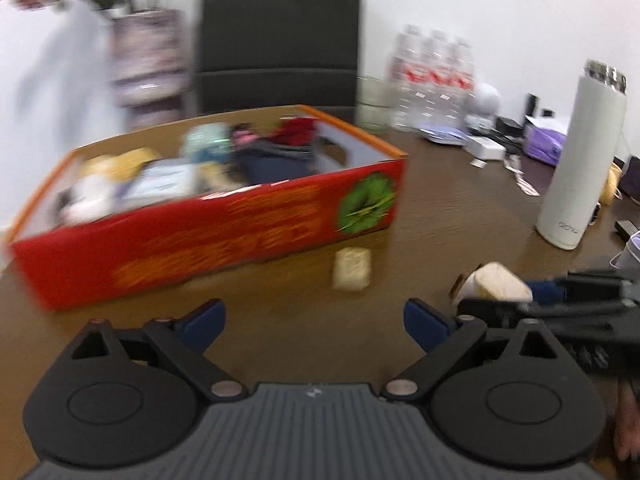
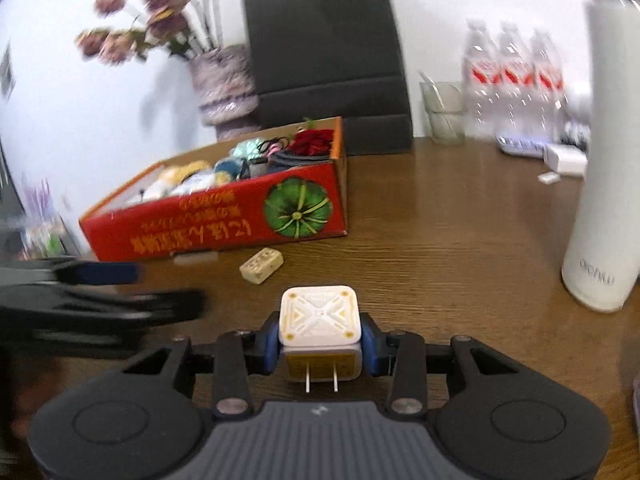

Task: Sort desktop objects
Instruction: 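Grasp the white plug adapter with the right tool while the left tool grasps the beige block, then carry adapter and beige block into the cardboard box and open both tools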

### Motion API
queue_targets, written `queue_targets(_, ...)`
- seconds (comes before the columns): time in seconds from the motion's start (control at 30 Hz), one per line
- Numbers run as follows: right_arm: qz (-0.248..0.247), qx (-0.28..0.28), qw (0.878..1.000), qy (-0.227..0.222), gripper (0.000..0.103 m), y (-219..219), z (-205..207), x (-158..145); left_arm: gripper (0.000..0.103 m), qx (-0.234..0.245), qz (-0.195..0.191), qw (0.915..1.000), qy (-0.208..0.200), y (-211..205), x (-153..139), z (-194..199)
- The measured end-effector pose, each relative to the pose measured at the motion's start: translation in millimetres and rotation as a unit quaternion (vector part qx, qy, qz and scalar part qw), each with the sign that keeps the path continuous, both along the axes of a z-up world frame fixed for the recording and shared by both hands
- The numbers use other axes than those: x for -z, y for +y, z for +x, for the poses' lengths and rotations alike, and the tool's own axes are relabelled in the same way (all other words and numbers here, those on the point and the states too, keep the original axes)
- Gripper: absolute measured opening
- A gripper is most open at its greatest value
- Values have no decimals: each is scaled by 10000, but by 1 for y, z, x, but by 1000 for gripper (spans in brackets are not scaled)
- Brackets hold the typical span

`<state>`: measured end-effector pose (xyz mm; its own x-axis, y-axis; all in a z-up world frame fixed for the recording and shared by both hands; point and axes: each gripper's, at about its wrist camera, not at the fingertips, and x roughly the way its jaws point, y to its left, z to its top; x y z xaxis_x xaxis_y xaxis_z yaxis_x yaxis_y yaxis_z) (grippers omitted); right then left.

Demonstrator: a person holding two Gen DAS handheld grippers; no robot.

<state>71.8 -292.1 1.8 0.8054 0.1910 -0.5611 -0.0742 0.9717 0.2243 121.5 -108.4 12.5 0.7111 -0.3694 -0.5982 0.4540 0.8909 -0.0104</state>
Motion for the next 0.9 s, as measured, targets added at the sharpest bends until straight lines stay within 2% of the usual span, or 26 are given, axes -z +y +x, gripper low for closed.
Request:
queue_targets(0.13,-269,274,9992,-134,38,-3,-2,-3,59,140,110,9998,72,-31,11,27)
queue_targets(0.2,-249,254,9993,-80,38,-3,1,-2,49,77,74,9999,136,-38,12,36)
queue_targets(0.27,-216,196,9996,-35,38,-3,2,0,21,37,83,9998,181,-42,15,38)
queue_targets(0.37,-296,129,9995,-7,38,1,1,0,22,31,229,9997,20,-41,15,25)
queue_targets(0.43,-356,87,9993,-5,38,4,0,1,21,-78,146,9998,61,-32,12,17)
queue_targets(0.57,-421,-51,9991,-75,38,10,-5,-1,21,-595,-89,9982,50,2,-2,-13)
queue_targets(0.7,-20,-362,9993,33,38,16,-6,1,21,-1210,-388,9919,-27,46,-18,-49)
queue_targets(0.8,-236,-631,9977,63,38,40,-13,-2,21,-1620,-379,9861,-55,73,-26,-67)
queue_targets(0.9,-77,-852,9963,44,38,62,-30,-9,21,-1765,-402,9833,-159,90,-34,-86)
